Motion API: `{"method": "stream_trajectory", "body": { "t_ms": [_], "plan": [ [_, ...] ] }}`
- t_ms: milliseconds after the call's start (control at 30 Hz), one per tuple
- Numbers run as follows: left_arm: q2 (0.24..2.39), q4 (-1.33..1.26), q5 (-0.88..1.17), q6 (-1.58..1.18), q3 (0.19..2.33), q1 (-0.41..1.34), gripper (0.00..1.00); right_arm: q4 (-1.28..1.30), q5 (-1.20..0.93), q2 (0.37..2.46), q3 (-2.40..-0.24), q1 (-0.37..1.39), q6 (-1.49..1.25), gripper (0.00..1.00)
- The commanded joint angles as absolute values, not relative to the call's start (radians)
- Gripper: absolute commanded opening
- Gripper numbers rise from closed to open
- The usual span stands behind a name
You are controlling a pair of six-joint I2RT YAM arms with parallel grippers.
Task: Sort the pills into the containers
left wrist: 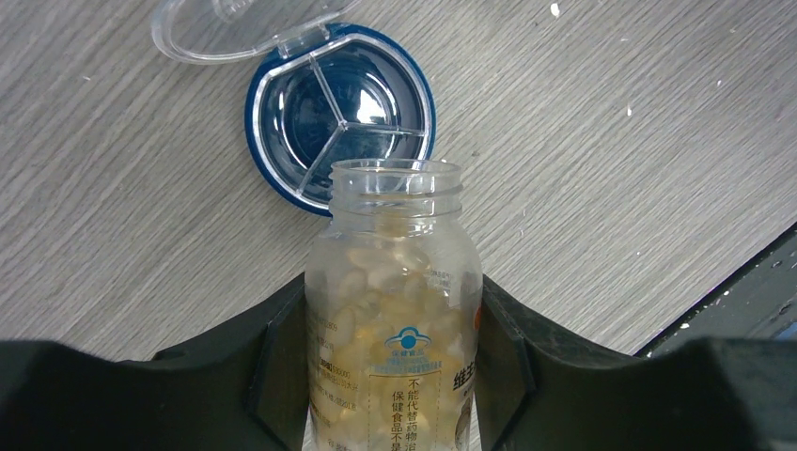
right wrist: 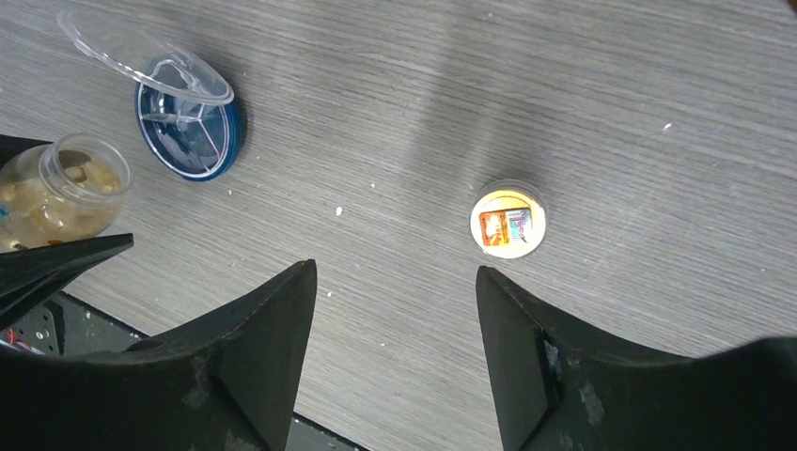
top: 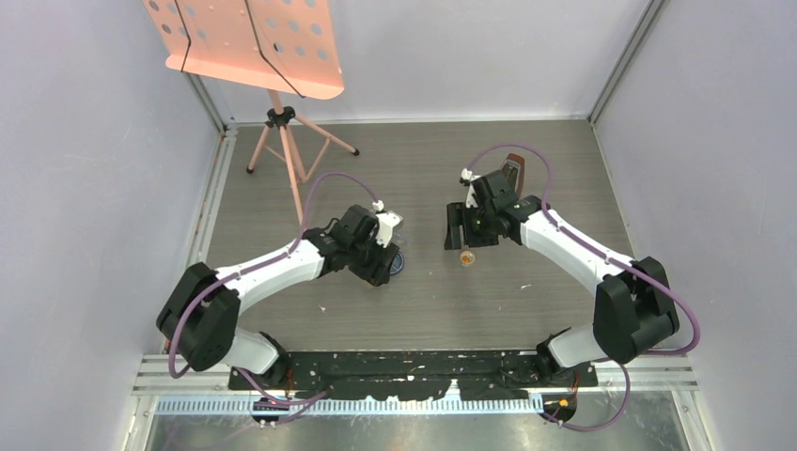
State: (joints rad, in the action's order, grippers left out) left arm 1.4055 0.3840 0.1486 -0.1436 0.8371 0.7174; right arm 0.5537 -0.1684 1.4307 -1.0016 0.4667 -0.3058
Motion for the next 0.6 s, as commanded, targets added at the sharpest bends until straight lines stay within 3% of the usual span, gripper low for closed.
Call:
{"method": "stream_trajectory", "body": {
  "t_ms": [0, 333, 567],
  "plan": [
    [1.439, 0.437, 0.13, -0.14, 0.878, 0.726, 0.0, 0.54, -0.196, 1.39, -0.991, 0.454, -0.298, 0.7],
    [1.47, 0.279, 0.102, -0.14, 0.805, 0.727, 0.0, 0.534, -0.209, 1.39, -0.989, 0.442, -0.292, 0.69],
    [1.468, 0.317, 0.084, -0.134, 0.814, 0.727, 0.0, 0.535, -0.208, 1.388, -0.988, 0.442, -0.297, 0.69]
  ]
}}
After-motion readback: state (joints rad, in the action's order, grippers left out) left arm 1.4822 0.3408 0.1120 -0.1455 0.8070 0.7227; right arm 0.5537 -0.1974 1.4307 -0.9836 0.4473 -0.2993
